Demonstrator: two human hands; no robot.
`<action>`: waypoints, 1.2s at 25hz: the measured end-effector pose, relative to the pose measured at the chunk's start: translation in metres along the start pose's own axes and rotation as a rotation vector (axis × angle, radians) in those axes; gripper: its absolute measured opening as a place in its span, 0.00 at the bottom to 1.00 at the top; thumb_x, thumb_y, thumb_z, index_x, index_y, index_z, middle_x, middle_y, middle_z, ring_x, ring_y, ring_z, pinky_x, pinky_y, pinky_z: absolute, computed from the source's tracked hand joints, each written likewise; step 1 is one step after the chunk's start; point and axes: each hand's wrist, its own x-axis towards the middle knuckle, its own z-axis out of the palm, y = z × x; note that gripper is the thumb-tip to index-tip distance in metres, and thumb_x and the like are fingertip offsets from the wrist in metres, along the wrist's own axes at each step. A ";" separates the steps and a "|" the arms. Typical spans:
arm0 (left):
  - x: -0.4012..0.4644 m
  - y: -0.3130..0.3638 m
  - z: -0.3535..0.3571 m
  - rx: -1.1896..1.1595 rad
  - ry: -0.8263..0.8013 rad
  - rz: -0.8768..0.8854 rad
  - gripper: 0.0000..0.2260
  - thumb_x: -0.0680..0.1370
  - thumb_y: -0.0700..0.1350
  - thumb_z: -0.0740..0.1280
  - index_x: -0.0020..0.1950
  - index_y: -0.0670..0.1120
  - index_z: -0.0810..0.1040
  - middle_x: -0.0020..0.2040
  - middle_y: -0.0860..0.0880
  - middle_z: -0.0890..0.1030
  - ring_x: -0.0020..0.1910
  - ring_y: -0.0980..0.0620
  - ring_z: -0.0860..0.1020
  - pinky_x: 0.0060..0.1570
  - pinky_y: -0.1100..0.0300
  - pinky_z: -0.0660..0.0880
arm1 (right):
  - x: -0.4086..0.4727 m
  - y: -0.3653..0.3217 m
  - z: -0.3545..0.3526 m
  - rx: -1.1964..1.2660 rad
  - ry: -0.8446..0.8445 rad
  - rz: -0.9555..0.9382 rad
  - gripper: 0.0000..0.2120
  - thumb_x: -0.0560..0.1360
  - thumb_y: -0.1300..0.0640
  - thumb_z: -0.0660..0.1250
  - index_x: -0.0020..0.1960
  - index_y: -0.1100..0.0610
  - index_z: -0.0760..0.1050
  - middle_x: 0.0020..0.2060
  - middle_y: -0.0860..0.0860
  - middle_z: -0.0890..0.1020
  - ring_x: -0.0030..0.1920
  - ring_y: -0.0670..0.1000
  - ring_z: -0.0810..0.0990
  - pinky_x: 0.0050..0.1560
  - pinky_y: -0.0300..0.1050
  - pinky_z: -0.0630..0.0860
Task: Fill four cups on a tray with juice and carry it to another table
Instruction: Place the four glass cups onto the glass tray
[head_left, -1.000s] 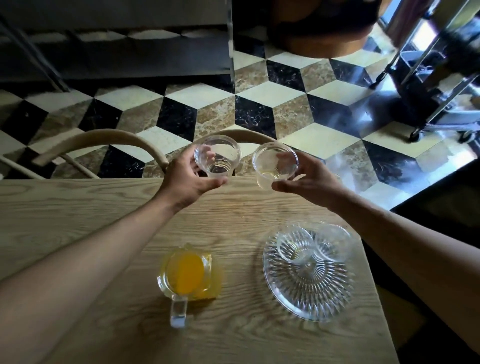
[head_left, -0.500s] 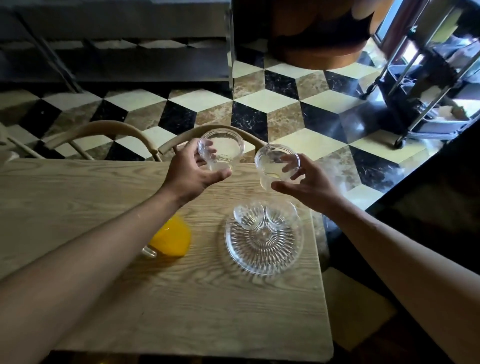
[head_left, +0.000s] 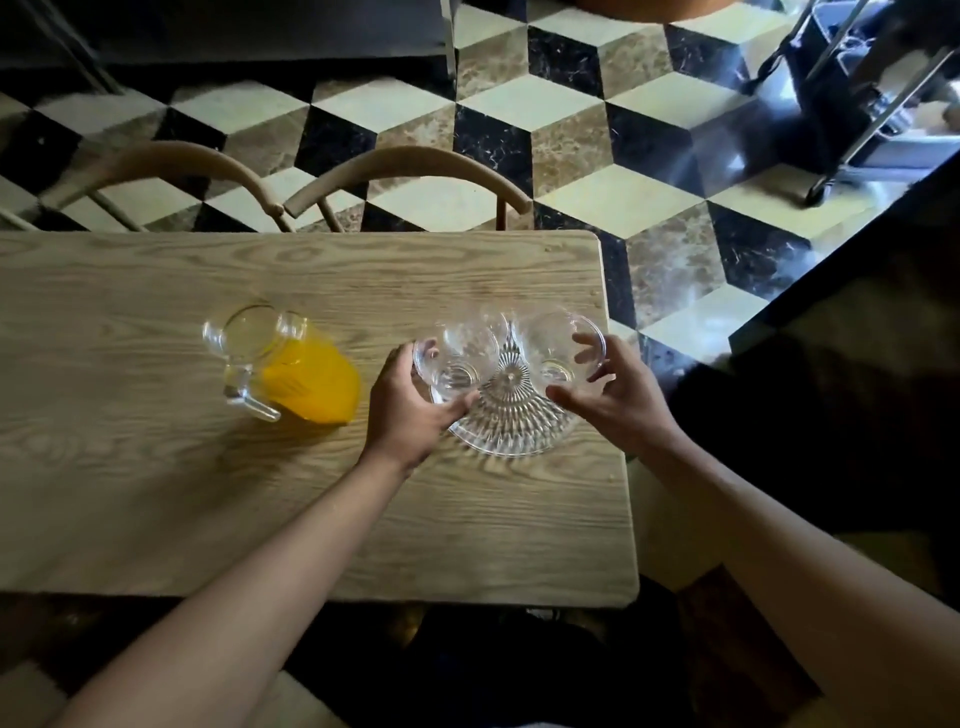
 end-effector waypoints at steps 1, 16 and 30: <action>-0.003 -0.007 0.005 0.010 -0.004 -0.001 0.33 0.66 0.49 0.84 0.68 0.45 0.77 0.62 0.48 0.82 0.59 0.52 0.80 0.58 0.62 0.75 | -0.004 0.007 0.004 -0.004 0.010 0.012 0.34 0.67 0.48 0.83 0.69 0.52 0.75 0.57 0.44 0.79 0.48 0.47 0.79 0.43 0.33 0.71; -0.004 -0.077 0.052 -0.075 -0.156 -0.083 0.36 0.63 0.47 0.85 0.69 0.50 0.77 0.63 0.52 0.82 0.65 0.54 0.78 0.67 0.66 0.69 | -0.026 0.064 0.040 -0.015 -0.030 0.113 0.36 0.67 0.51 0.83 0.71 0.47 0.72 0.60 0.47 0.79 0.57 0.51 0.80 0.52 0.48 0.79; -0.003 -0.084 0.061 -0.072 -0.213 -0.071 0.43 0.61 0.44 0.86 0.73 0.49 0.72 0.66 0.45 0.80 0.67 0.48 0.77 0.62 0.76 0.65 | -0.020 0.069 0.042 -0.037 -0.055 0.139 0.39 0.66 0.55 0.83 0.74 0.50 0.71 0.60 0.51 0.79 0.58 0.53 0.79 0.57 0.30 0.72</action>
